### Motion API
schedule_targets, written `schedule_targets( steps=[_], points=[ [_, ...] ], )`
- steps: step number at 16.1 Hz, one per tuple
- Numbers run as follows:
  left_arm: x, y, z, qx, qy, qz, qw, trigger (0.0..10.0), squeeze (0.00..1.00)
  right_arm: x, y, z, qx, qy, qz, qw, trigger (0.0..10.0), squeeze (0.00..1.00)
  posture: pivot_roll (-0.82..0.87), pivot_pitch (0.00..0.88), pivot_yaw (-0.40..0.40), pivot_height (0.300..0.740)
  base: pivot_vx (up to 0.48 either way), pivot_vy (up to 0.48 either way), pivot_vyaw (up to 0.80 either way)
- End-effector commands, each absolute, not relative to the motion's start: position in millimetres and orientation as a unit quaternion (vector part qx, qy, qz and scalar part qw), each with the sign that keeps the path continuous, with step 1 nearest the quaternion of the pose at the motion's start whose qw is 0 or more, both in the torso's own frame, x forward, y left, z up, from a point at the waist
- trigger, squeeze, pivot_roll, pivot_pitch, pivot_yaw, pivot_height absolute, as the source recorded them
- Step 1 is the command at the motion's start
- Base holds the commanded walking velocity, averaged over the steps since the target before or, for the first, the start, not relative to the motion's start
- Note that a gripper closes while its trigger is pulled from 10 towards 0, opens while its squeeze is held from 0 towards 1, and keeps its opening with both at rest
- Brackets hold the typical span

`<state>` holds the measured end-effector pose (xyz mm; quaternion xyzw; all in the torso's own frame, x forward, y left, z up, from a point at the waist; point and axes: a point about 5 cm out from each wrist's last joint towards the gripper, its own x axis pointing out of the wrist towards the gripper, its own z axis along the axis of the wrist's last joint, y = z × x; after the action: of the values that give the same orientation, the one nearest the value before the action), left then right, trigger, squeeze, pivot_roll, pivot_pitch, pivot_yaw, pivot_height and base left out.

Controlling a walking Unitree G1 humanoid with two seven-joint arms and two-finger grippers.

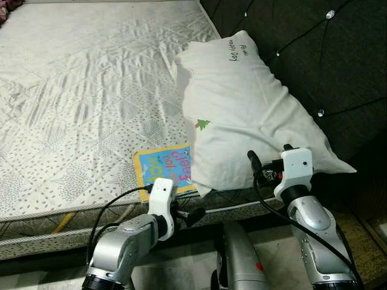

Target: Clean up the room

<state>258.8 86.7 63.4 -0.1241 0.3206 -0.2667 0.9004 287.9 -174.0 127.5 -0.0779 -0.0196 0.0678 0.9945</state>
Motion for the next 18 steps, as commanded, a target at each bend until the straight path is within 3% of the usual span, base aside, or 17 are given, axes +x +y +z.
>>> schedule_targets(
  steps=[1,9,18],
  points=[
    [259.9,94.2,60.2,-0.118,0.33,-0.25,0.903,10.0,0.0,288.4,-177.2,126.5,-0.081,-0.018,0.059,0.995,10.0,0.0,-0.02,0.122,-0.052,0.527,0.0,0.0,0.0],
    [277.2,123.3,51.1,-0.128,0.345,-0.196,0.909,10.0,0.0,289.4,-177.6,128.0,-0.082,-0.022,0.057,0.995,10.0,0.0,-0.03,0.123,-0.048,0.527,0.0,0.0,0.0],
    [277.4,146.3,48.5,-0.115,0.341,-0.167,0.918,10.0,0.0,289.8,-177.6,126.1,-0.084,-0.02,0.057,0.995,10.0,0.0,-0.02,0.119,-0.049,0.527,0.0,0.0,0.0]
  ],
)
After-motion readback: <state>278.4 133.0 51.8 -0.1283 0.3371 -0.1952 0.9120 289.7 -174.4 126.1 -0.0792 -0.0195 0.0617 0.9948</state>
